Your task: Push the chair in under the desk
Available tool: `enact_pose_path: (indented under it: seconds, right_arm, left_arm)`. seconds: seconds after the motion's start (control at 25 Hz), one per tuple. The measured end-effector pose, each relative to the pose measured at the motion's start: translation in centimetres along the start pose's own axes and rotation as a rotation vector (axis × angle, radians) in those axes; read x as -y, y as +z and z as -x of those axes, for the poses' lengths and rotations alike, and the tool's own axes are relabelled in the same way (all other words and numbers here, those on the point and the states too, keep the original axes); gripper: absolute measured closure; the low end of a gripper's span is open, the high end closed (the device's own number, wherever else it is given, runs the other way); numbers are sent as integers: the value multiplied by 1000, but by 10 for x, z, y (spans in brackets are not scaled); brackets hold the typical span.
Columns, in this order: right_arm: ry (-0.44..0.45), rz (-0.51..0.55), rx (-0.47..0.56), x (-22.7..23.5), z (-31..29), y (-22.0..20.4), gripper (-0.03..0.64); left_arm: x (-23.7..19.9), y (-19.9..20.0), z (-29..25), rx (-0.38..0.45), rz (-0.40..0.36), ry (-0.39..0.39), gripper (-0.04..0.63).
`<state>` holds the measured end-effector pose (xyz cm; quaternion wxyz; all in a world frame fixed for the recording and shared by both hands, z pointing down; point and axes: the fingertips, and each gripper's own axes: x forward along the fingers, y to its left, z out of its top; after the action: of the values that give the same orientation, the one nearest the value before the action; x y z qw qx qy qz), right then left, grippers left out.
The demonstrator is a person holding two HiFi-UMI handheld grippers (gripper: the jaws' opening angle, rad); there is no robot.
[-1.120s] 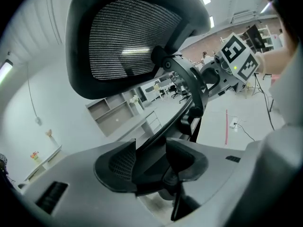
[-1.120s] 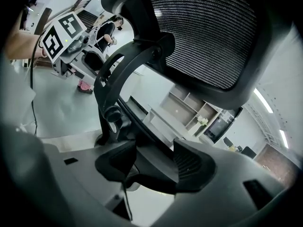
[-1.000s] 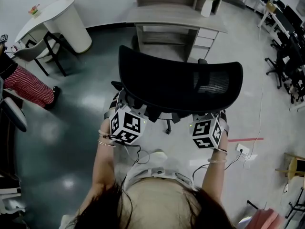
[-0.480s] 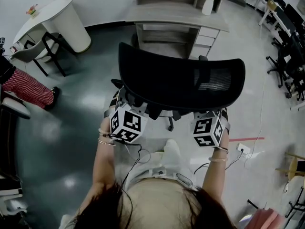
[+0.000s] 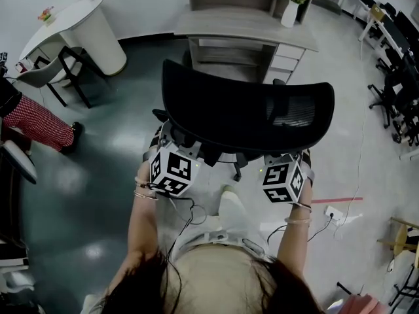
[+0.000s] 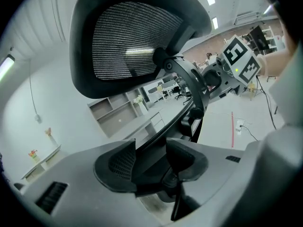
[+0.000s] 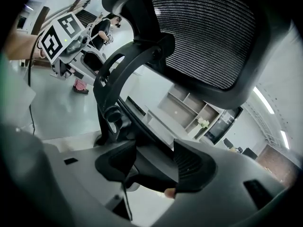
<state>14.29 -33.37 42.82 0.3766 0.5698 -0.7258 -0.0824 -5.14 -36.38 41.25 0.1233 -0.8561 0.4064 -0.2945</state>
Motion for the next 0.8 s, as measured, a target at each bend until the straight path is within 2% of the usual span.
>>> enact_pose_path:
  seconds: [0.8]
  right_arm:
    - [9,11,16,22,-51,19,383]
  left_arm:
    - [-38,4,-43,0,35,0,394]
